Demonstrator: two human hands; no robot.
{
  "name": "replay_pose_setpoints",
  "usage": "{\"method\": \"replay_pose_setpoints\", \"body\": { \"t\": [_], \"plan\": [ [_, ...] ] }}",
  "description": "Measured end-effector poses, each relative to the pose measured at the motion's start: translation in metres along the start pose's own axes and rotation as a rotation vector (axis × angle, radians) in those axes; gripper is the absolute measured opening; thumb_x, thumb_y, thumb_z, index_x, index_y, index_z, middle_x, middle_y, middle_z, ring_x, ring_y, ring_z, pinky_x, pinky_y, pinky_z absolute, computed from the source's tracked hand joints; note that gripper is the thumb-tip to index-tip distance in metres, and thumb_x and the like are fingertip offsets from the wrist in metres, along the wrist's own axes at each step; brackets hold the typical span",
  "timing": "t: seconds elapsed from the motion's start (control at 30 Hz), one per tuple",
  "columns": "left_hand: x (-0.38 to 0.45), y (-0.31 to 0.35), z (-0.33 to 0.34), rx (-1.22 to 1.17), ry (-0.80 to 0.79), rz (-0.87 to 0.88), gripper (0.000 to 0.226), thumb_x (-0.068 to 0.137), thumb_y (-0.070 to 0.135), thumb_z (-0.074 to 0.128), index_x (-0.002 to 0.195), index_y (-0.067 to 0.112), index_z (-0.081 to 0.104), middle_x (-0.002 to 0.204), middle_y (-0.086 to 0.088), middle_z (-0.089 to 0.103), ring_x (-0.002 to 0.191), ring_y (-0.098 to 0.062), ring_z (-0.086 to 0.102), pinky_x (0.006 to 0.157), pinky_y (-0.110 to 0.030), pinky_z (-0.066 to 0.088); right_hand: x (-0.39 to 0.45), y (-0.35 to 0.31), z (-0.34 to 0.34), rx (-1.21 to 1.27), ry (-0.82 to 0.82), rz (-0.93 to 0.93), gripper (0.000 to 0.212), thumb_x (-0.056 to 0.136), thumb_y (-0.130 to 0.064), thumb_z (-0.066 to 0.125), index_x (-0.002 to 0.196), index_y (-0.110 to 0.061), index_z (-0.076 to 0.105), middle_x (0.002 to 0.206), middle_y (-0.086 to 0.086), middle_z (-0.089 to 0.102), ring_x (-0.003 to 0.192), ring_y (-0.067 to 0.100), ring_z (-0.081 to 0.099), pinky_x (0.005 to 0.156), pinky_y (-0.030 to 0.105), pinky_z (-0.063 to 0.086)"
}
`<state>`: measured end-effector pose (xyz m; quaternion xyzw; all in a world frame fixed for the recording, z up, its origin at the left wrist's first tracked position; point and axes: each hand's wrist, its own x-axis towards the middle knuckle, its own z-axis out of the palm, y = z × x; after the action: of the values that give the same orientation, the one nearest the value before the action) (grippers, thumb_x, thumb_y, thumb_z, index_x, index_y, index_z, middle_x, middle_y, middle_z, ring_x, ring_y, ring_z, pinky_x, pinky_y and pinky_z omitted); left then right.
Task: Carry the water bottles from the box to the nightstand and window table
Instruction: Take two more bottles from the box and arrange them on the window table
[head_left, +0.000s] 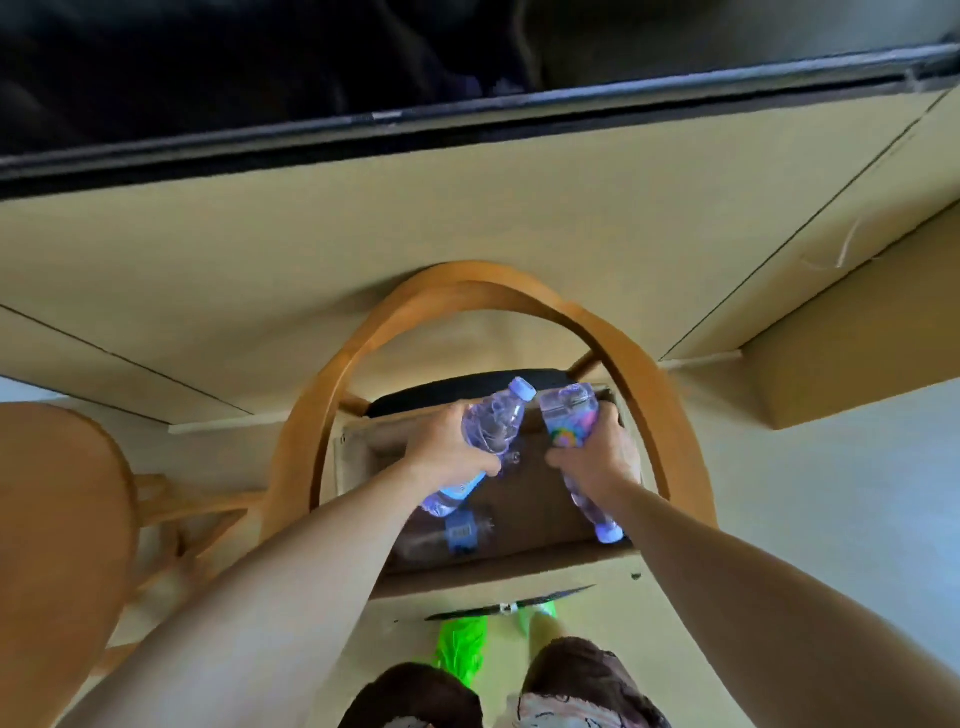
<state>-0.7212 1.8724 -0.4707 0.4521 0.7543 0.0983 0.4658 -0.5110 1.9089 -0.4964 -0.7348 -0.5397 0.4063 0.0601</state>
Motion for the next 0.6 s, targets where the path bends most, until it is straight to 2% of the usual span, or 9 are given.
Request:
{"method": "replay_pose_setpoints", "body": {
  "t": [0.07,0.17,0.23,0.3,0.4,0.53,0.6],
  "plan": [
    [-0.013,0.021,-0.008,-0.035,-0.001,0.058,0.062,0.053,0.034,0.088,0.106,0.029,0.057,0.097,0.009,0.068,0.088,-0.013,0.064,0.077,-0.033,0.052,-0.018,-0.008,-0.018,0.055,0.076,-0.019,0.07,0.063,-0.036,0.086,0.114,-0.03,0.037,0.092,0.0,0.065,0.086,0.029,0.068,0.073,0.047,0.06],
    [-0.034,0.056,-0.016,-0.052,0.025,0.179,0.063,0.042,0.05,0.084,0.096,0.031,0.057,0.089,0.016,0.067,0.081,-0.006,0.063,0.07,-0.029,0.049,-0.047,-0.016,-0.048,0.137,0.215,-0.044,0.068,0.055,-0.04,0.086,0.103,-0.028,0.039,0.085,-0.009,0.057,0.085,0.025,0.06,0.065,0.034,0.046],
    [-0.048,0.083,-0.017,-0.049,0.012,0.273,0.061,0.041,0.055,0.081,0.094,0.035,0.056,0.088,0.017,0.069,0.081,-0.005,0.064,0.07,-0.029,0.05,-0.068,-0.016,-0.069,0.182,0.289,-0.049,0.068,0.051,-0.042,0.084,0.099,-0.03,0.038,0.083,-0.012,0.056,0.08,0.021,0.057,0.057,0.03,0.039],
    [-0.065,0.114,-0.015,-0.053,-0.009,0.375,0.059,0.043,0.056,0.08,0.094,0.038,0.055,0.089,0.017,0.068,0.083,-0.006,0.064,0.071,-0.028,0.05,-0.091,-0.013,-0.095,0.204,0.377,-0.04,0.068,0.049,-0.043,0.084,0.097,-0.032,0.037,0.083,-0.011,0.057,0.076,0.015,0.056,0.056,0.03,0.043],
    [-0.095,0.162,-0.005,-0.065,-0.031,0.509,0.058,0.047,0.054,0.08,0.095,0.036,0.053,0.09,0.015,0.066,0.082,-0.005,0.061,0.069,-0.027,0.048,-0.125,-0.003,-0.139,0.252,0.517,-0.013,0.069,0.048,-0.043,0.086,0.099,-0.03,0.041,0.086,-0.009,0.06,0.078,0.016,0.06,0.065,0.038,0.056],
    [-0.144,0.228,0.023,-0.054,-0.052,0.659,0.059,0.048,0.053,0.075,0.101,0.033,0.059,0.09,0.013,0.067,0.081,-0.01,0.064,0.07,-0.03,0.052,-0.17,0.03,-0.202,0.361,0.731,0.009,0.067,0.037,-0.056,0.07,0.091,-0.031,0.041,0.079,-0.012,0.06,0.068,0.01,0.059,0.052,0.028,0.041],
    [-0.173,0.261,0.042,-0.094,-0.095,0.716,0.057,0.049,0.05,0.074,0.101,0.033,0.058,0.091,0.014,0.067,0.083,-0.01,0.065,0.073,-0.032,0.054,-0.192,0.053,-0.233,0.41,0.831,0.022,0.063,0.04,-0.054,0.072,0.091,-0.033,0.043,0.077,-0.013,0.061,0.068,0.008,0.06,0.052,0.027,0.041]
  ]
}}
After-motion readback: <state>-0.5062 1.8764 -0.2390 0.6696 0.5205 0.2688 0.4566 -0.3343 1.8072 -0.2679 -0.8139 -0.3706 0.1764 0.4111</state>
